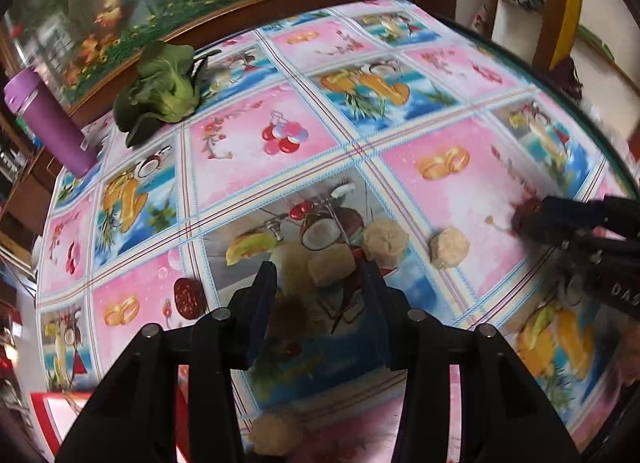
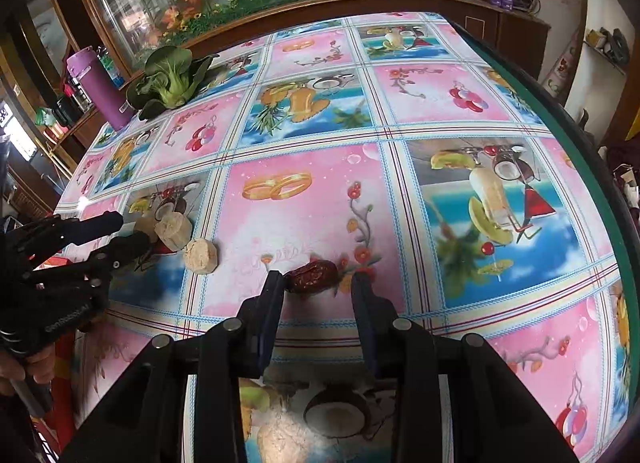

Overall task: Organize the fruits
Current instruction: 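Grasp a red date with the right tool while the left tool grasps a tan cube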

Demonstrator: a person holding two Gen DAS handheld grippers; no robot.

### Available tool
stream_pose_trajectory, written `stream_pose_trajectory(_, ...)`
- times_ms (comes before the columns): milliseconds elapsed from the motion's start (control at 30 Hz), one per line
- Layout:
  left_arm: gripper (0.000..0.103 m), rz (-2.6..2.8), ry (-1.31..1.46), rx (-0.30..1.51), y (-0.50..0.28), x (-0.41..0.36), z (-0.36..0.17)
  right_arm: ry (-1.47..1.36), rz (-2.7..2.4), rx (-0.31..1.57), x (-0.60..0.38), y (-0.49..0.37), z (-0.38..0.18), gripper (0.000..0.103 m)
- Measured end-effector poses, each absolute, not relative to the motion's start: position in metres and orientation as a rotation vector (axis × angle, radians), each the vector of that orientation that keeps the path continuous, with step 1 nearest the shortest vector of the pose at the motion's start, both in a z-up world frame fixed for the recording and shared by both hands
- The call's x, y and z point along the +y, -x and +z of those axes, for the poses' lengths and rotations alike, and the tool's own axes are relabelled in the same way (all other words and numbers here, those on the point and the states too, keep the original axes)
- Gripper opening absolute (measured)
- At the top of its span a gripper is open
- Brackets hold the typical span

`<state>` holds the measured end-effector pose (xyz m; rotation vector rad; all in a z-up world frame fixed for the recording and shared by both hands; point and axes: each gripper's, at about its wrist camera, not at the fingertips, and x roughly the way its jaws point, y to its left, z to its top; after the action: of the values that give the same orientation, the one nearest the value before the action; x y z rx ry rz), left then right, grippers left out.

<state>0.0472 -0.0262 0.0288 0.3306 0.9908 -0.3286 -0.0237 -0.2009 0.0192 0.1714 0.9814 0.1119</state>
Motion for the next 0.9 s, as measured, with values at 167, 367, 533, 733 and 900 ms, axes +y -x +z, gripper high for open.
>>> stream_pose_trajectory(167,0.046,-0.38,-0.337,1.022,-0.055,-0.027,0.02,-0.134,0.118,0.957,-0.195,0.023,0.018,0.025)
stream_pose_trajectory(367,0.035,-0.452,-0.317,1.024,-0.063,-0.029,0.02,-0.117,0.118,0.931,-0.195,0.022,0.017,0.014)
stream_pose_trajectory(533,0.028,-0.49,-0.343,1.007,-0.057,-0.036,0.02,-0.131,0.137,0.923,-0.198,0.022,0.016,0.013)
stream_pose_trajectory(733,0.028,-0.507,-0.336,1.011,-0.044,-0.04,0.021,-0.168,0.161,0.929,-0.204,0.025,0.016,0.013)
stream_pose_trajectory(900,0.027,-0.513,-0.283,0.992,-0.019,-0.036,0.033,-0.191,0.194,0.902,-0.203,0.034,0.025,0.013)
